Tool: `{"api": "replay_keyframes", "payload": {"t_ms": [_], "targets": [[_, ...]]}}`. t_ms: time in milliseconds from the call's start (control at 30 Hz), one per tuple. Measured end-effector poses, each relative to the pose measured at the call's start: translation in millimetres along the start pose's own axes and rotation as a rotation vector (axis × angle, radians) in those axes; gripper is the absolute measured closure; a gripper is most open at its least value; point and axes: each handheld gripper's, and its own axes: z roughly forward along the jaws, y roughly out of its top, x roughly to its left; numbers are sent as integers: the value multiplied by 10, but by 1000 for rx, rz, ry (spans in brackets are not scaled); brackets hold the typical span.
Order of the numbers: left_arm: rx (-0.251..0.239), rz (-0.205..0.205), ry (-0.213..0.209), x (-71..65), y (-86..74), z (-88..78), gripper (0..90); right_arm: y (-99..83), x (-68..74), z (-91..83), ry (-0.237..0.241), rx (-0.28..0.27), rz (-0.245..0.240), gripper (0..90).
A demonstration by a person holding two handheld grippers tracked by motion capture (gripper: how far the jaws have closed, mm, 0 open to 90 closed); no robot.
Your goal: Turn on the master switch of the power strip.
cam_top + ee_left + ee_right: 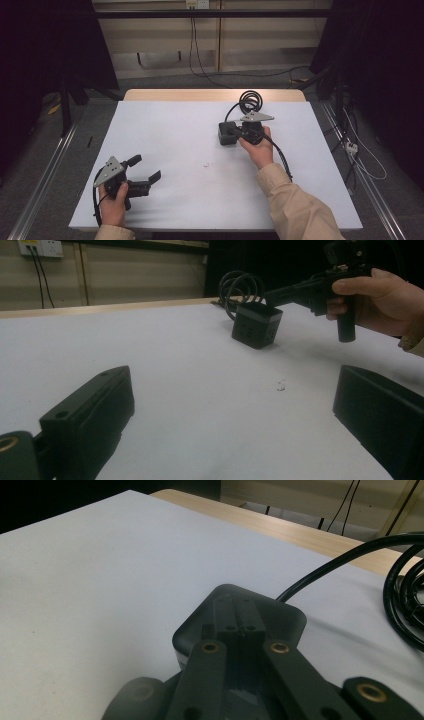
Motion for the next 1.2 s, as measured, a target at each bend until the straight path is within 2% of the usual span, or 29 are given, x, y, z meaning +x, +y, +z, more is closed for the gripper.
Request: {"api": "replay_keyframes", "payload": {"t_ms": [100, 467, 967, 1200], "targets": [[-1, -1, 0, -1, 0, 0, 27, -4, -7, 2, 6, -1, 9, 900], [-4, 1, 0, -4, 4, -10, 27, -16, -20, 8, 15, 0, -9, 900], [-4, 5, 1, -12, 8, -15, 27, -27, -21, 12, 14, -1, 22, 900], [-4, 5, 1, -12, 8, -17, 27, -28, -21, 13, 14, -1, 20, 900]]}}
